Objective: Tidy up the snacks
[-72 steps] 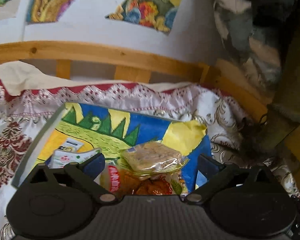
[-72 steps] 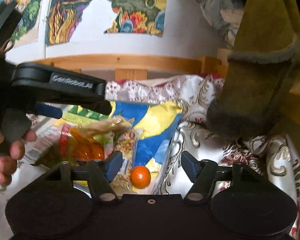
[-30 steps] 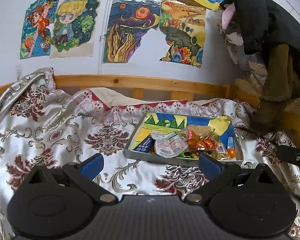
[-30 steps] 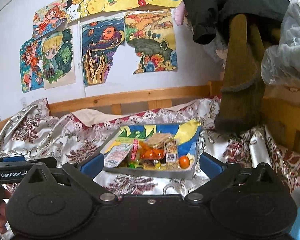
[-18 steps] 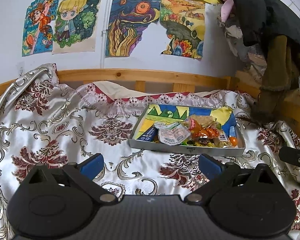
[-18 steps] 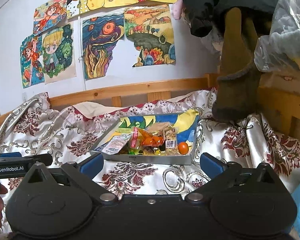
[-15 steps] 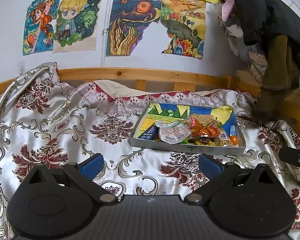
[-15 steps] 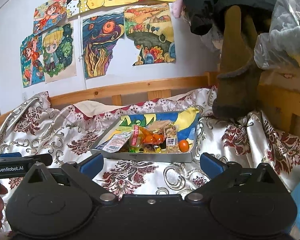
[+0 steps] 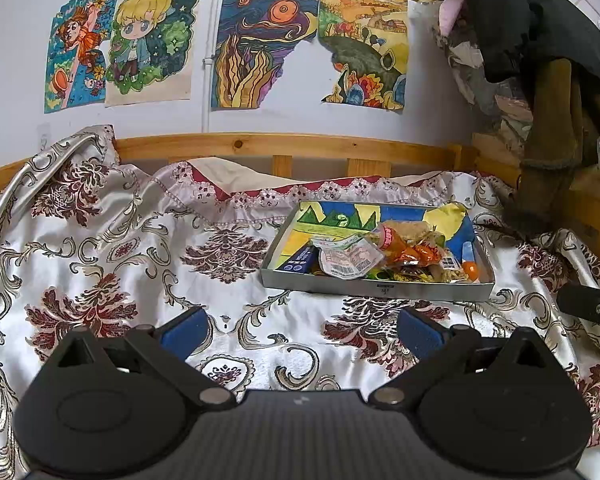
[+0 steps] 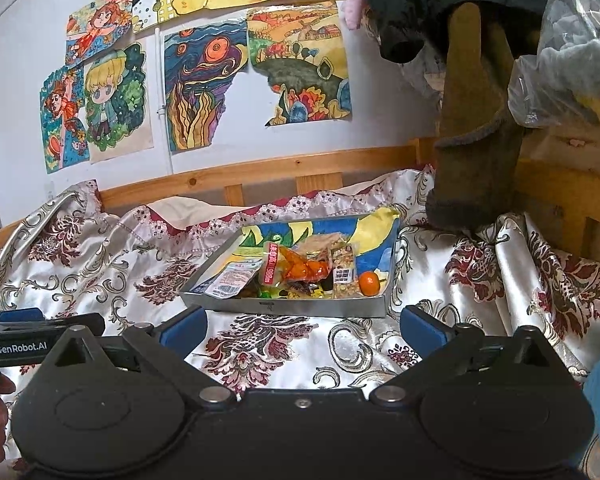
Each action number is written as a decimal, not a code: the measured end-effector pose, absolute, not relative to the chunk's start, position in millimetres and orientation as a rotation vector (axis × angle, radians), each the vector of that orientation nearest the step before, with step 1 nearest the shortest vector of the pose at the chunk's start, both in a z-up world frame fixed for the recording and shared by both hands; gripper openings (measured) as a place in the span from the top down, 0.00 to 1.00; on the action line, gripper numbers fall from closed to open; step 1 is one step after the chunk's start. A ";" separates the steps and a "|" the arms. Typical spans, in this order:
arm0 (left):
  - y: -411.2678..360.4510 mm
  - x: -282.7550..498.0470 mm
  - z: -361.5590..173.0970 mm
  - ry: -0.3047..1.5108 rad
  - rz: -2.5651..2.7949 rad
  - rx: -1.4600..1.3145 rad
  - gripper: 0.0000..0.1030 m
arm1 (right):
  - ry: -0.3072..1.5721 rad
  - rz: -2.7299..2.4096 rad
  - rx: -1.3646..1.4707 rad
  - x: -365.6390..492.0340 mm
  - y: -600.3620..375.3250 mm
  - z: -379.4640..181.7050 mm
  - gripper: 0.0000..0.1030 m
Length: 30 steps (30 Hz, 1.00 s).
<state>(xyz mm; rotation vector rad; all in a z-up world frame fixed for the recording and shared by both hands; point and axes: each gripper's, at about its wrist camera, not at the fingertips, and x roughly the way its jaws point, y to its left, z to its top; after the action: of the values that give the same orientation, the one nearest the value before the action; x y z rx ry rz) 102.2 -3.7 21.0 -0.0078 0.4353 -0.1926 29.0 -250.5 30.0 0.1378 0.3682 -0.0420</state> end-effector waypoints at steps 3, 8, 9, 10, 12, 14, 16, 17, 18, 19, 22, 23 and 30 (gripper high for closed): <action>-3.4 102.1 20.3 0.436 -0.189 -0.009 0.00 | 0.371 -0.044 0.139 28.9 -250.8 28.0 0.01; -1.1 101.6 19.5 0.436 -0.185 -0.011 0.00 | 0.374 -0.042 0.139 29.7 -251.5 27.5 0.01; -0.7 101.7 19.6 0.435 -0.186 -0.011 0.00 | 0.374 -0.042 0.139 29.9 -251.3 26.9 0.01; -0.7 101.4 19.4 0.434 -0.186 -0.010 0.00 | 0.375 -0.043 0.139 29.7 -251.4 27.5 0.01; -0.6 101.1 19.2 0.434 -0.186 -0.008 0.00 | 0.377 -0.043 0.141 30.3 -251.5 26.0 0.01; -0.9 101.0 19.4 0.434 -0.187 -0.008 0.00 | 0.378 -0.043 0.142 30.5 -251.4 25.4 0.01; -1.1 100.5 19.3 0.435 -0.189 -0.008 0.00 | 0.378 -0.043 0.140 30.2 -251.7 26.0 0.01; -1.2 100.4 19.4 0.435 -0.191 -0.007 0.00 | 0.378 -0.043 0.140 30.4 -251.6 25.4 0.01; -1.3 100.2 19.3 0.436 -0.194 -0.008 0.00 | 0.379 -0.042 0.141 30.3 -251.7 25.7 0.01; -1.7 99.9 19.4 0.439 -0.192 -0.006 0.00 | 0.380 -0.042 0.140 30.3 -251.7 24.6 0.01; -8.7 102.2 19.5 0.494 -0.149 0.039 0.00 | 0.386 -0.041 0.136 31.1 -250.9 20.3 0.01; -12.3 102.7 18.8 0.505 -0.132 0.064 0.00 | 0.390 -0.041 0.135 31.4 -250.7 18.6 0.01; -13.9 97.7 15.7 0.492 -0.167 0.055 0.00 | 0.405 -0.041 0.143 32.0 -252.2 15.7 0.01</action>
<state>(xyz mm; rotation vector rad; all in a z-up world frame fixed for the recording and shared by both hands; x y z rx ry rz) 97.7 -13.9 15.7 0.0550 0.4915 -0.1674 32.0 -252.2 15.7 0.1431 0.4046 -0.0409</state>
